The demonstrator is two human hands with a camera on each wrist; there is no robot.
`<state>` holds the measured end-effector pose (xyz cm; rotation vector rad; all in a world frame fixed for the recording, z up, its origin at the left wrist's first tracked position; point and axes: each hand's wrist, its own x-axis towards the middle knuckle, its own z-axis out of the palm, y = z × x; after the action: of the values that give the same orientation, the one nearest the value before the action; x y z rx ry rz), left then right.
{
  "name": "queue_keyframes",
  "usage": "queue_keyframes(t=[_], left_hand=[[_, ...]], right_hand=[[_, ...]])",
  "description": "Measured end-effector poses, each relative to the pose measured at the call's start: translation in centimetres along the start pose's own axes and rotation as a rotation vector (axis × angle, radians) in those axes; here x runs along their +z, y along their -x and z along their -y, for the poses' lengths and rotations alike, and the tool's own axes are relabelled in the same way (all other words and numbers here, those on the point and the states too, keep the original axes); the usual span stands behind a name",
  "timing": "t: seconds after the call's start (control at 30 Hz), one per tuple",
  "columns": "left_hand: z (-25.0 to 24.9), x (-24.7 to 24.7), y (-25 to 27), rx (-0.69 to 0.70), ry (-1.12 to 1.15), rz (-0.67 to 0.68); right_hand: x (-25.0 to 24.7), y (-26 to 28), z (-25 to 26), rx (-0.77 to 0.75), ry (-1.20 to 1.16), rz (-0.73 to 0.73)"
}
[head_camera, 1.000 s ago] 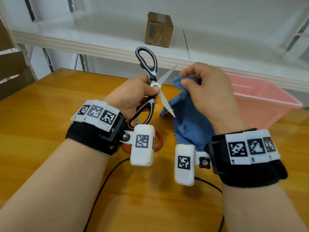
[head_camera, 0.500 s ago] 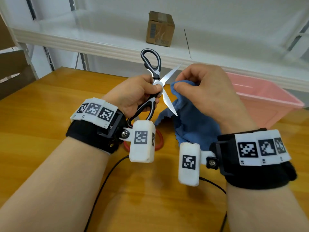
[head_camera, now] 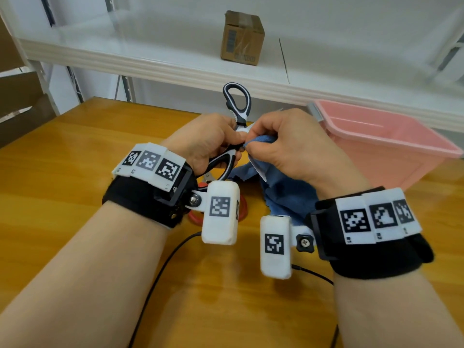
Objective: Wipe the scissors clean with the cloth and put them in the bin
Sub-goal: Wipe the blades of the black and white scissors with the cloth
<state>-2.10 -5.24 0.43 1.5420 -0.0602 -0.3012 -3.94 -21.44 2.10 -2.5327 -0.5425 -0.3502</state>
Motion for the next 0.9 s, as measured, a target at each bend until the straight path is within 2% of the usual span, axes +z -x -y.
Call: queue_keyframes(t=[0.33,0.4,0.53,0.6,0.9], left_hand=[[-0.1,-1.0,0.1,0.019,0.056,-0.054],[-0.1,-0.8,0.1,0.023,0.051,-0.047],[-0.2,-0.2,0.3,0.015,0.027,0.008],[-0.3,-0.1,0.4,0.025,0.017,0.002],[-0.2,-0.8,0.1,0.029,0.004,-0.042]], right_hand=[[-1.0,0.8,0.4,0.031,-0.032,0.209],[-1.2,0.9,0.3,0.032,-0.047,0.198],[-0.7,0.4,0.0,-0.013,-0.058,0.044],[-0.4,0.1,-0.1,-0.013,-0.073,0.03],[-0.8,0.8,0.0,-0.009,-0.086,0.228]])
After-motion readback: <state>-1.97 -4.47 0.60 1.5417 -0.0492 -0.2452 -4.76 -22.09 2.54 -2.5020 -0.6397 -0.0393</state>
